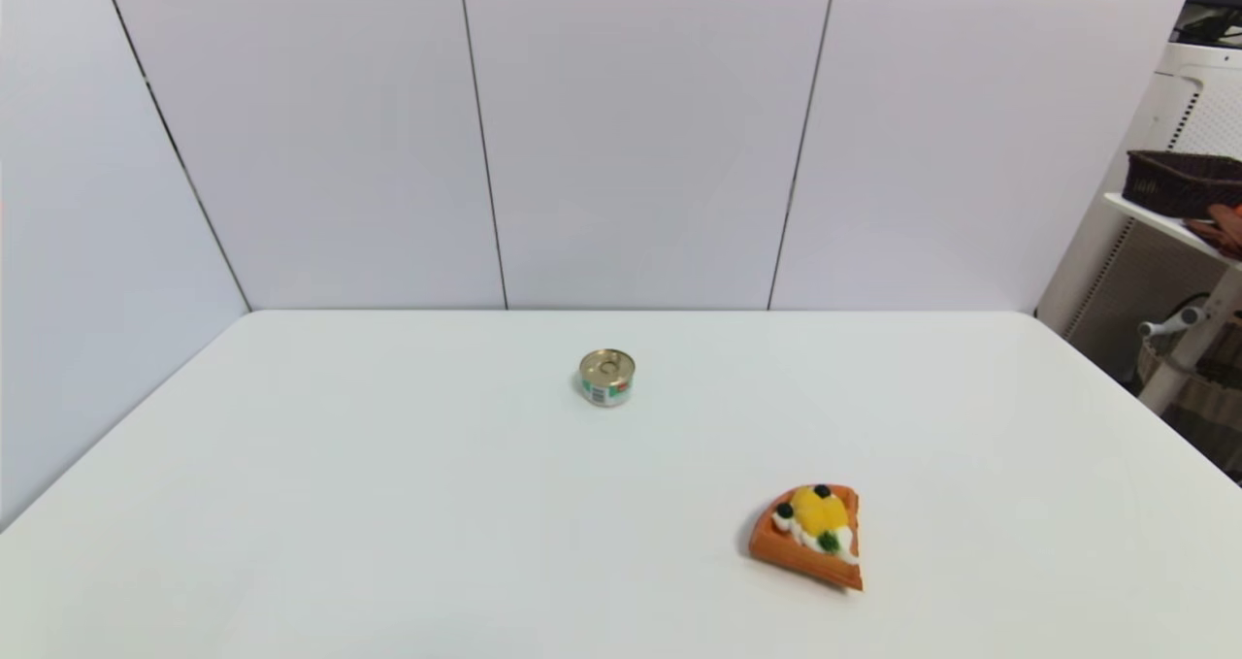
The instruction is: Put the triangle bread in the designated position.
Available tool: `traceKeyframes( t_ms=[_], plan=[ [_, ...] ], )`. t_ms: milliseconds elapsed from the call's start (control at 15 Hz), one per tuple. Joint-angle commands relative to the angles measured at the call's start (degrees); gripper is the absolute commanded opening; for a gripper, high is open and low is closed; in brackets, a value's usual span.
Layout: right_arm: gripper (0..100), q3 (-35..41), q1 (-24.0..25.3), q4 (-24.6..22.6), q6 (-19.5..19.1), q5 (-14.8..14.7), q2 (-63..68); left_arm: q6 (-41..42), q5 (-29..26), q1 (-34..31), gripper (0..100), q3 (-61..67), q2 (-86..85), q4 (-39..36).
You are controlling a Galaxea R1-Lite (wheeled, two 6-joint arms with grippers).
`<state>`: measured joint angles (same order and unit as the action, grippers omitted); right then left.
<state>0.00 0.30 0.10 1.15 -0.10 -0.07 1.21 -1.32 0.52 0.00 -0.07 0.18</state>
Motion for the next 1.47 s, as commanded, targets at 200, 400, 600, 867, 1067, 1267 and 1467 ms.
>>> traceKeyframes(
  t_ms=[200, 400, 600, 867, 1067, 1267, 1467],
  plan=[
    [100, 0.0, 0.0, 0.0, 0.0, 0.0, 0.1, 0.0, 0.0, 0.0, 100, 0.0, 0.0, 0.0],
    [100, 0.0, 0.0, 0.0, -0.1, 0.0, 0.1, 0.0, 0.0, 0.0, 100, 0.0, 0.0, 0.0],
    [100, 0.0, 0.0, 0.0, -0.1, 0.0, 0.1, 0.0, 0.0, 0.0, 100, 0.0, 0.0, 0.0],
    [100, 0.0, 0.0, 0.0, -0.1, 0.0, 0.1, 0.0, 0.0, 0.0, 100, 0.0, 0.1, 0.0],
    [100, 0.0, 0.0, 0.0, 0.1, -0.2, 0.1, 0.0, 0.0, 0.0, 100, 0.0, 0.0, 0.0],
    [100, 0.0, 0.0, 0.0, 0.1, -0.1, 0.1, 0.0, 0.0, 0.0, 100, 0.0, 0.0, 0.0],
    [100, 0.0, 0.0, 0.0, 0.1, -0.1, 0.1, 0.0, 0.0, 0.0, 100, 0.0, 0.0, 0.0]
  ],
)
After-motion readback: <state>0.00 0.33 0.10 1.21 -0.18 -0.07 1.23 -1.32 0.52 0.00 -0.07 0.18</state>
